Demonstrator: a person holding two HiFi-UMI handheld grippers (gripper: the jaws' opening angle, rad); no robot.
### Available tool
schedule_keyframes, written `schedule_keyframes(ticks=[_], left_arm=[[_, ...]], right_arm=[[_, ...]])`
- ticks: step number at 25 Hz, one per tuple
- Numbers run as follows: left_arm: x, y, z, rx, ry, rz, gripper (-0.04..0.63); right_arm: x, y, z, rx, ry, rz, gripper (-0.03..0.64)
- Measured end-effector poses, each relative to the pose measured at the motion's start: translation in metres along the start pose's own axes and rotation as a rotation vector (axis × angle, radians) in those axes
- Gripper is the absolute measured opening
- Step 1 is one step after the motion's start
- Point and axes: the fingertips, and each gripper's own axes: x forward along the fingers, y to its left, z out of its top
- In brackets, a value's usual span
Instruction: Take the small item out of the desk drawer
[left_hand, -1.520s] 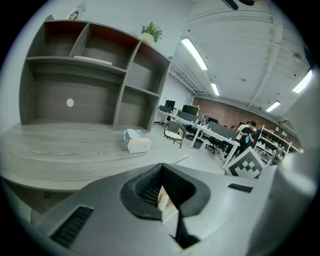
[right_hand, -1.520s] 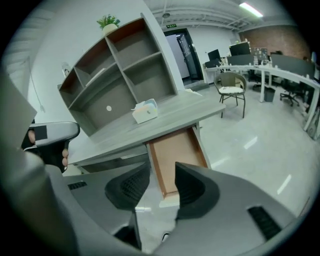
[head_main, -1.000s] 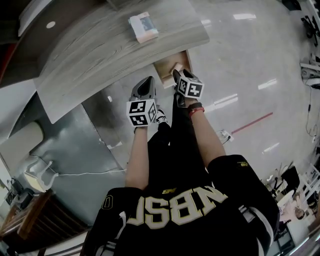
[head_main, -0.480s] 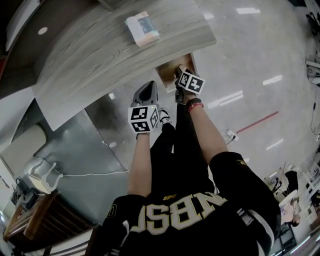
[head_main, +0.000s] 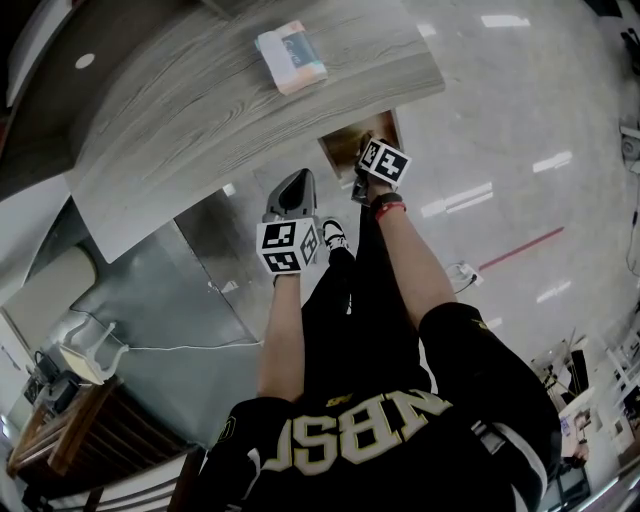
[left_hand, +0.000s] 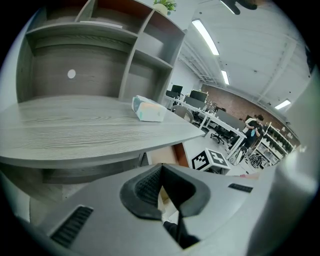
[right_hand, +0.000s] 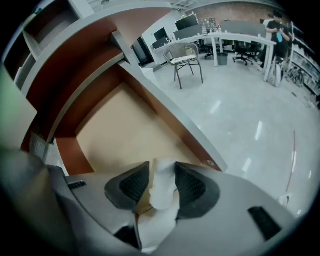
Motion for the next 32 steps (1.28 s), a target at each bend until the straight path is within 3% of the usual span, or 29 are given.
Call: schedule_keyframes(ticks=[2, 8, 26, 32], left_arm=[[-0.001, 0.000, -0.001, -0.004, 0.001, 0.000, 0.012], [-0.008, -0.006, 0.001, -0.009, -0.004, 0.000, 0.012], [-0.056, -0.013, 0.016, -0.042, -0.060, 0.042, 0.012], [-0.076, -0.017, 0.031, -0.044, -0.110, 0.045, 0.012]], right_arm=[[-0.001, -0.005, 0.000, 0.002, 0.006, -0.020, 0.118], [-0.010, 0.000, -0.001, -0.071, -0.021, 0.020, 0.094], [-0.108, 0.027, 0.007, -0.264, -0.161, 0.188, 0.081], [-0.160, 0.042, 0.020, -0.302, -0.236, 0.203, 0.081]])
